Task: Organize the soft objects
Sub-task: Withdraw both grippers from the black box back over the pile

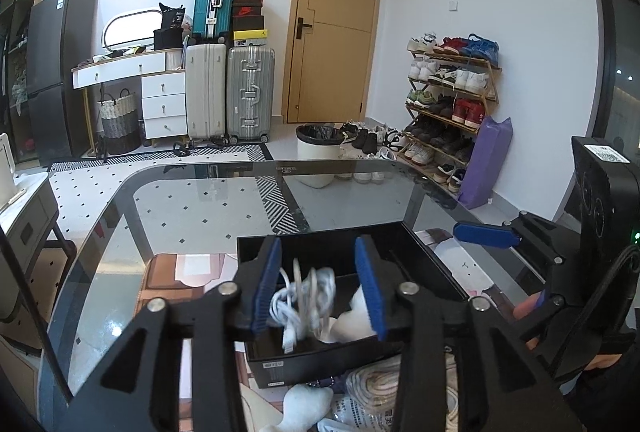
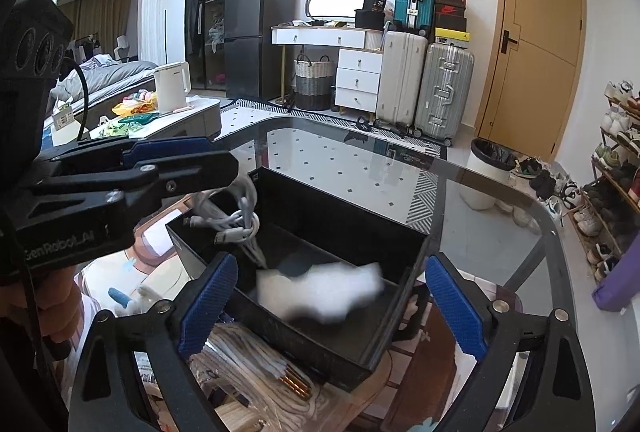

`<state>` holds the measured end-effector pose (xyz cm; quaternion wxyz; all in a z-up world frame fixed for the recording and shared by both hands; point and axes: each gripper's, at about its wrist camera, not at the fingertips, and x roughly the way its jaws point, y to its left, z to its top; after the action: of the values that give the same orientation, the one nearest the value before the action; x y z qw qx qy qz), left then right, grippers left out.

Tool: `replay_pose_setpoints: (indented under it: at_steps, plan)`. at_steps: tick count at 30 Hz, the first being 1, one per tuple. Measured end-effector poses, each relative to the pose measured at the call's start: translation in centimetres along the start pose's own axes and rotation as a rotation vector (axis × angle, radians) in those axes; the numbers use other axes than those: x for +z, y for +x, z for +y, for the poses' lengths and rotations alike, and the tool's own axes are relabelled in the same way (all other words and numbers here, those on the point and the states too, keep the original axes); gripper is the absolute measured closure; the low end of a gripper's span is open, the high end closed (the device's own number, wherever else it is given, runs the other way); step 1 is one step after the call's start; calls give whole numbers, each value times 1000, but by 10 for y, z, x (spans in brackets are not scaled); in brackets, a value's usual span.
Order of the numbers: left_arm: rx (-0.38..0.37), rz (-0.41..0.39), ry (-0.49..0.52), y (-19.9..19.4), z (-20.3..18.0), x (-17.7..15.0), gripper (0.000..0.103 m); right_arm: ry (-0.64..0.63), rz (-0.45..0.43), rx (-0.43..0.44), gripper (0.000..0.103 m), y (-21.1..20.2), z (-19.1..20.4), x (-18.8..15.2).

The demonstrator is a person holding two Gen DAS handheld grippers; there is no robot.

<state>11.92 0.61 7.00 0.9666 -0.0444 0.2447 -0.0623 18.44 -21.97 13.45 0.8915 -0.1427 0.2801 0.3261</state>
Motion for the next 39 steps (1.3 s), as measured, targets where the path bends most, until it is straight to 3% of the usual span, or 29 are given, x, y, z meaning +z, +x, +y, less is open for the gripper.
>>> replay_pose_setpoints:
  at_steps: [1,6,9,10,11,13,27,39]
  plan:
    - [6,2,5,-1,-1,0,54,3,-1,-4,6,-2,-1,-1]
    - [18,16,3,-7,0,-1,51,9,-9,-19,6,-14,-3,-7]
    - [28,17,0,-13,3,-4,43,9,-10,-29,5,-23,-4,-11]
    - [32,15,-1,-16,4,-5,31,10,-12,-32,5,-25,-4,-12]
    - [38,9,-1,-19,6,-7,11,14,-14,-34,4,-28,-4,-14]
    - [60,-26,0,-29,6,-12,0,27,-19,-36,2,-34,-7,-19]
    - [123,-3,48,-51,7,-40,0,136,-14,-28,1,-63,-18,-48]
    - [127,26,55,-55,4,-62,0,98,39,-55,1,-67,-13,-71]
